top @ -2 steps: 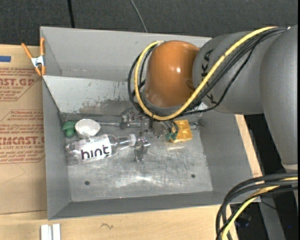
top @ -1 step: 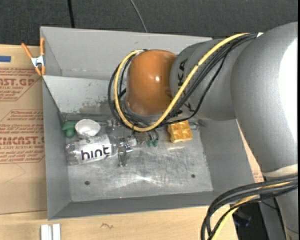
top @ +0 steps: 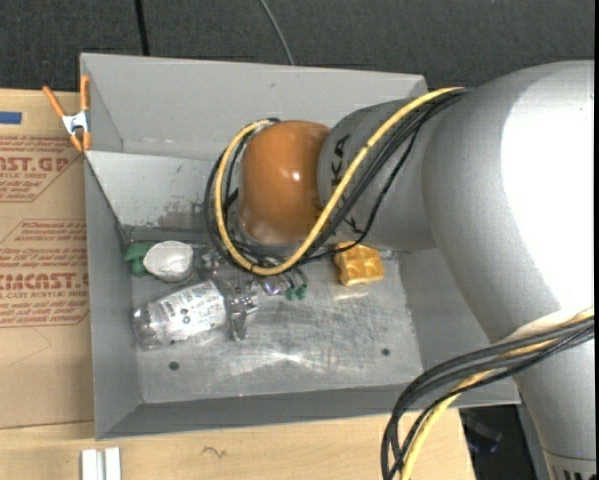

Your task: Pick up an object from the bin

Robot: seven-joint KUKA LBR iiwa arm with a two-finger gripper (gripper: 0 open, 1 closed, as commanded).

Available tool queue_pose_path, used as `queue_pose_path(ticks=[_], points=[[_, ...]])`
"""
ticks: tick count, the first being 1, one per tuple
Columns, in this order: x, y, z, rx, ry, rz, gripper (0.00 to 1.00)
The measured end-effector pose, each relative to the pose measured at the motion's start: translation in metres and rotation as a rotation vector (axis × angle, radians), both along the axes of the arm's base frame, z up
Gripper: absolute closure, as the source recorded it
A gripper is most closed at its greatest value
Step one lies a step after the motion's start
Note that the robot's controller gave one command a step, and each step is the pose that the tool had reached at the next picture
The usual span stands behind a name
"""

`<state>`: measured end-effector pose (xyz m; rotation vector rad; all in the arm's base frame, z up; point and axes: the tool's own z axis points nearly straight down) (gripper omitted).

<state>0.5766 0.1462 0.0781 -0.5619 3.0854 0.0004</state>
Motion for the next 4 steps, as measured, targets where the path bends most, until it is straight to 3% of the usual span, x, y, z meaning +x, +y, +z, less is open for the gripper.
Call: queue_pose_path(ticks=[1, 3, 4], points=[[-0.015, 0.021, -0.006, -0.005, 0.002, -0.097, 1.00], [-0.016, 0.020, -0.002, -0.006, 0.005, -0.097, 1.00], [-0.018, 0.021, 0.017, -0.004, 0.011, -0.097, 1.00]])
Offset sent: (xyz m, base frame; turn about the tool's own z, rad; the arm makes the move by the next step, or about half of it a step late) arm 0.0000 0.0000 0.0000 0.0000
